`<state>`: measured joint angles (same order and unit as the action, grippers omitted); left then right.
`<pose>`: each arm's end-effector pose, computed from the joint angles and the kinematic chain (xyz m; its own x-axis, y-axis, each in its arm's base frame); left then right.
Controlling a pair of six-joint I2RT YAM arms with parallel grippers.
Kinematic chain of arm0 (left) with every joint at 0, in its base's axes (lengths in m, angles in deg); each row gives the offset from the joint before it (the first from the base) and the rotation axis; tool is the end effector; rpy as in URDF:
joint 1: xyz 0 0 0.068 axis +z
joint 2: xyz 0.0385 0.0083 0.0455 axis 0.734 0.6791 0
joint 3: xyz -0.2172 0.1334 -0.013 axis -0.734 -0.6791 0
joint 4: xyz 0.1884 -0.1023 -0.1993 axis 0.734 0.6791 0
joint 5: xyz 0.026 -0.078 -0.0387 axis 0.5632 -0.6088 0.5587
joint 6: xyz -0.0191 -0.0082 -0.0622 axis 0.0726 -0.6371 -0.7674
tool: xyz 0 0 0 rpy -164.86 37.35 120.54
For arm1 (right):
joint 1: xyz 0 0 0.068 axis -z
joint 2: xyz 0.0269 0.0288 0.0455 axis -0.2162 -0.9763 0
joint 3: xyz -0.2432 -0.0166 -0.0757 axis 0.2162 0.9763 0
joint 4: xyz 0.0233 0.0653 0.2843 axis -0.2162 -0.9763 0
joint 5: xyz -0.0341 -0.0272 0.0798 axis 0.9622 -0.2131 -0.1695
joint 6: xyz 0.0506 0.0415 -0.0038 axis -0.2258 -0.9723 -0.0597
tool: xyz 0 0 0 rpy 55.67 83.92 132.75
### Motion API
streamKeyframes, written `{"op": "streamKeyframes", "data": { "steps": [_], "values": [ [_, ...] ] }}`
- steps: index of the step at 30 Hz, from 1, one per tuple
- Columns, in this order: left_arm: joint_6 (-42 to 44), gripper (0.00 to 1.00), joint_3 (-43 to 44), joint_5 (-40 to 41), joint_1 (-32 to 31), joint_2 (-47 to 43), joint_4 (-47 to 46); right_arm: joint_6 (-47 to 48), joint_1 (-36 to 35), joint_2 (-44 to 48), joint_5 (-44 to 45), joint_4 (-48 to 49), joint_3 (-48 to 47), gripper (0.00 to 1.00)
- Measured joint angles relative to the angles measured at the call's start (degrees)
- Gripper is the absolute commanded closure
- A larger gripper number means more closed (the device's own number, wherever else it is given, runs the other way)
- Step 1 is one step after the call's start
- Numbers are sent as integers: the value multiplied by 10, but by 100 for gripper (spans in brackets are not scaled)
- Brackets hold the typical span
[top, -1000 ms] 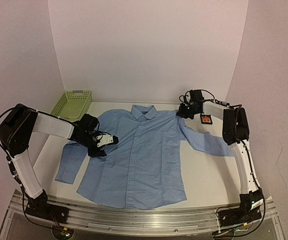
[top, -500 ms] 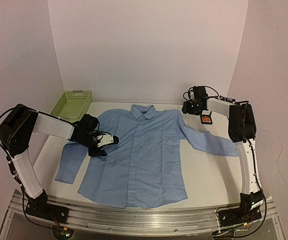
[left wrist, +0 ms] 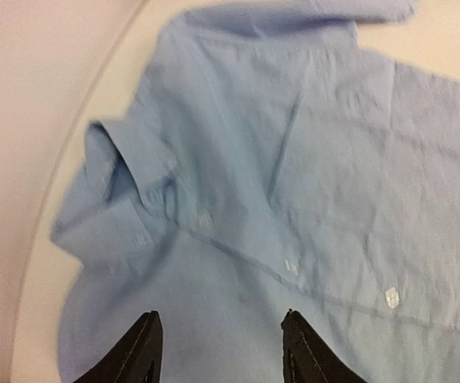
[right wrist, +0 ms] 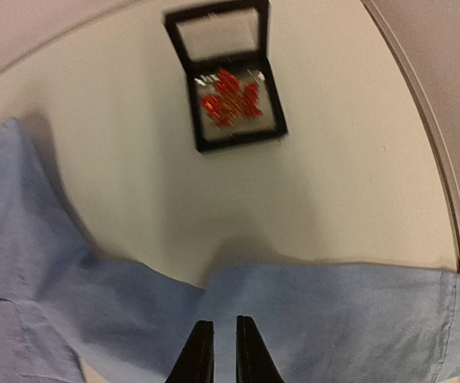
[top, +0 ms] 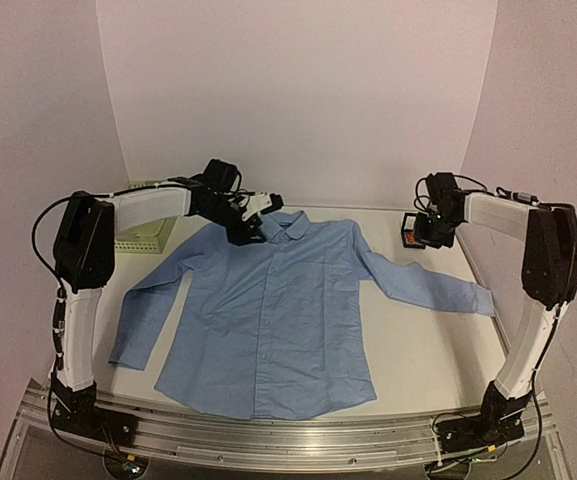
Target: Pin the brooch onto the clothing
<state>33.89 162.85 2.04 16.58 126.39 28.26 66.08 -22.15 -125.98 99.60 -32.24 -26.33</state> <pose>0.4374 -0.2799 0.1885 0.0186 0.7517 -0.6593 0.9307 0.2280 0.2861 0.4477 0.0644 0.1937 -0.7384 0.1987 -0.6444 0.2300 0.9725 0.0363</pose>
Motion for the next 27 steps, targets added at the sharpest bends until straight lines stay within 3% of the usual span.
{"op": "streamKeyframes", "data": {
  "steps": [4, 9, 12, 20, 27],
  "values": [
    [-40, 53, 76, -3, -41, 64, -89, -15, 29, -3, -11, -21, 59, 100],
    [-109, 54, 276, 53, -83, 253, -177, -17, 42, -16, -33, -16, 78, 100],
    [-120, 55, 343, 98, -88, 333, -210, -20, 49, -19, -53, 4, 100, 100],
    [-68, 56, 296, 208, -91, 371, -301, -37, 85, -46, -79, 57, 141, 100],
    [-50, 57, 234, 238, -85, 344, -338, -49, 146, -47, -66, 96, 152, 100]
  ]
}}
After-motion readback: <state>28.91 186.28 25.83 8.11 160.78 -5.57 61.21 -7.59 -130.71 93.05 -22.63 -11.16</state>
